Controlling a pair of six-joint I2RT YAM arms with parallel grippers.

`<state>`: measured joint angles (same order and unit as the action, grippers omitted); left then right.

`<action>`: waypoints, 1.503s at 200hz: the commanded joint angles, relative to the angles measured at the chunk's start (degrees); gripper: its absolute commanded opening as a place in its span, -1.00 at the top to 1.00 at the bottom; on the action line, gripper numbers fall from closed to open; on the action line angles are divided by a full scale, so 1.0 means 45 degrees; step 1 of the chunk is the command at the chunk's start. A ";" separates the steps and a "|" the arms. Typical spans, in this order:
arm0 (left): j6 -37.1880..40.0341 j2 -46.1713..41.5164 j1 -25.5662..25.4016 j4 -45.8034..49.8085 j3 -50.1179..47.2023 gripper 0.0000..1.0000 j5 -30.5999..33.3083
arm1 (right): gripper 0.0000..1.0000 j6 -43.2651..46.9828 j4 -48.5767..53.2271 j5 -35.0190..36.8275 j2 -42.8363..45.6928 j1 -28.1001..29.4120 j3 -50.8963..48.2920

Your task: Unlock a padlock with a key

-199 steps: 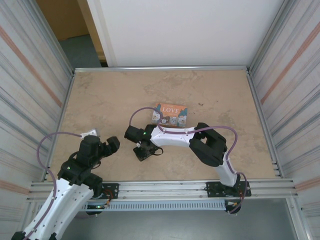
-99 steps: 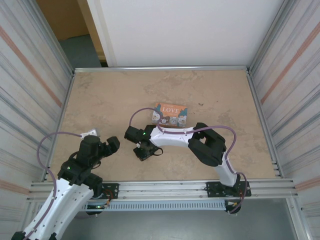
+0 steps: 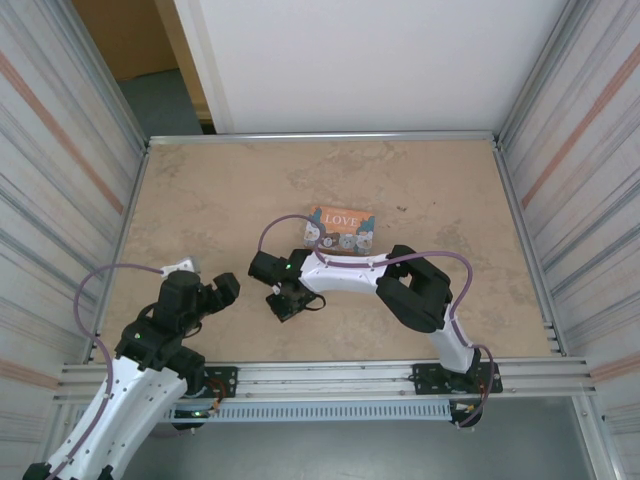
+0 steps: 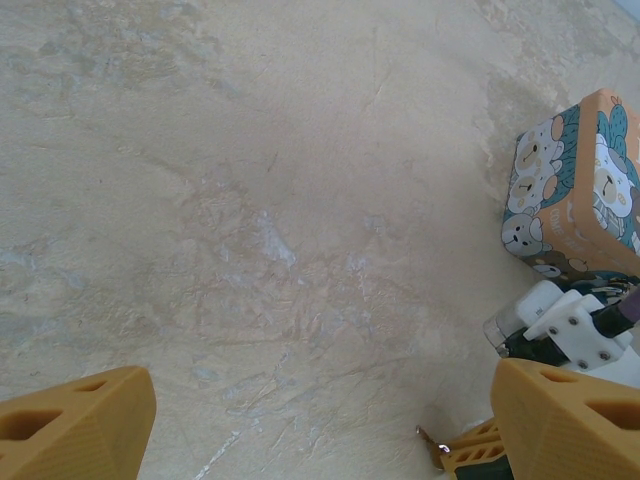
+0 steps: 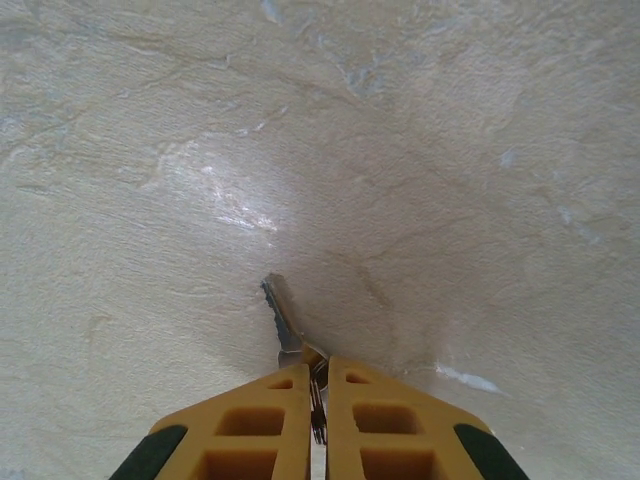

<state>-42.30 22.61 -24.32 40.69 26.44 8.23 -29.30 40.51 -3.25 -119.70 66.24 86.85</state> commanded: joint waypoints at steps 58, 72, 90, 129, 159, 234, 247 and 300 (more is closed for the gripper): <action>0.0171 -0.0035 0.0125 -0.1286 0.0447 -0.72 -0.1409 | 1.00 -0.0229 -0.3145 -0.0096 0.3252 -0.0887 -0.2951; 0.0236 0.0022 0.0120 -0.1917 0.0564 -0.71 -0.2105 | 1.00 -0.0385 -0.3921 -0.0078 0.3994 -0.1092 -0.3605; 0.0241 0.0216 0.0120 -0.2864 0.0721 -0.68 -0.3151 | 1.00 -0.0711 -0.5046 -0.0004 0.4983 -0.1362 -0.4468; -0.0167 0.1276 0.0110 -0.5226 0.1084 -0.54 -0.5538 | 1.00 -0.1442 -0.7590 0.0004 0.6857 -0.1826 -0.6211; -0.0343 0.2551 -0.0125 -0.6527 0.1535 -0.45 -0.6666 | 1.00 -0.1472 -0.8770 -0.0084 0.7925 -0.1909 -0.7041; 0.0204 0.5416 -0.1912 -0.7557 0.2501 -0.22 -0.5797 | 1.00 -0.1507 -0.9413 -0.0223 0.9214 -0.1952 -0.7851; 0.0260 0.5688 -0.2044 -0.7557 0.2562 -0.16 -0.5668 | 1.00 -0.1535 -0.9466 -0.0177 0.9342 -0.1963 -0.7931; 0.0189 0.6168 -0.2196 -0.7801 0.2519 0.13 -0.5535 | 1.00 -0.1730 -0.9660 -0.0180 0.9563 -0.1995 -0.8050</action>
<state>-42.19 50.00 -33.89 7.49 36.27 -17.43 -35.62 -1.43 -4.14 -78.67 57.71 51.03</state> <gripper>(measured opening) 0.455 0.047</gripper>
